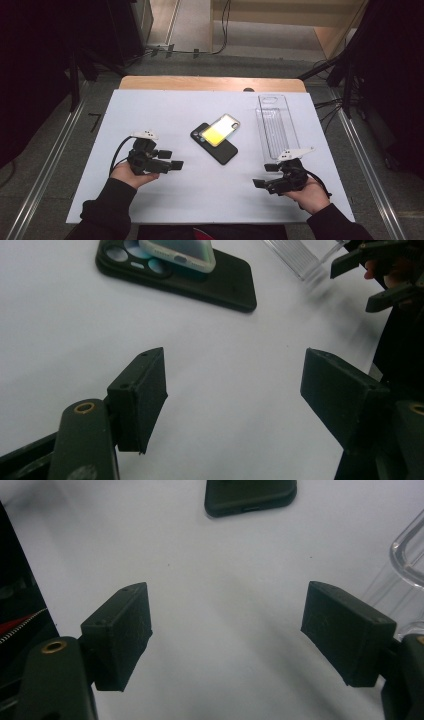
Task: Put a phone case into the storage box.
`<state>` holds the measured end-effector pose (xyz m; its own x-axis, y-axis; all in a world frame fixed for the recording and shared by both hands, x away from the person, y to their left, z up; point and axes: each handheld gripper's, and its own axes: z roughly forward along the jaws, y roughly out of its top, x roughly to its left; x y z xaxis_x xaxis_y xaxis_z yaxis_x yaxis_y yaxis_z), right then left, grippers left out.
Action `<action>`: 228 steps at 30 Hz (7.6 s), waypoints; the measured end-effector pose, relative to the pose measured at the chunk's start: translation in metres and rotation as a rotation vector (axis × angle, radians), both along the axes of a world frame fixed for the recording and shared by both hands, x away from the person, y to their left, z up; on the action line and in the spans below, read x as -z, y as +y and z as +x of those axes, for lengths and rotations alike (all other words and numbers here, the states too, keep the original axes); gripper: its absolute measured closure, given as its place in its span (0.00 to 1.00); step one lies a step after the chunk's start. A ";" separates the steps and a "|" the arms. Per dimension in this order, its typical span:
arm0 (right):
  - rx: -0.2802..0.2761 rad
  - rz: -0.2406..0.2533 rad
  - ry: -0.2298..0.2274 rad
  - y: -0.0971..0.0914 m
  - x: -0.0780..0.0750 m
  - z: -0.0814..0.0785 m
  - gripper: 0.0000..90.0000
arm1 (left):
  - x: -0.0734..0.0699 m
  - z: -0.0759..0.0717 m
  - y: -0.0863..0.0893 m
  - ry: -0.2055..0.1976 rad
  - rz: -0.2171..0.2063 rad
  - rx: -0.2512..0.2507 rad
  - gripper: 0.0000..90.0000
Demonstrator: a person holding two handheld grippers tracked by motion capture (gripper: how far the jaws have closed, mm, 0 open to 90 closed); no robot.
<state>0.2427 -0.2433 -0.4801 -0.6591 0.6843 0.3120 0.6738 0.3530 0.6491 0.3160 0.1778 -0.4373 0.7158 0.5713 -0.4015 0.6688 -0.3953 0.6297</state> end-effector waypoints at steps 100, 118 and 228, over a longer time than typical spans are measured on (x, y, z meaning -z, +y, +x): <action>-0.011 -0.032 0.015 0.002 0.006 0.004 0.21 | 0.039 0.087 -0.078 0.048 0.227 0.067 0.99; -0.009 -0.033 0.015 0.002 0.006 0.004 0.21 | 0.047 0.067 -0.046 0.092 0.263 0.076 0.99; -0.001 -0.033 0.010 0.001 0.006 0.005 0.21 | 0.031 0.067 -0.031 -0.010 0.017 -0.067 0.00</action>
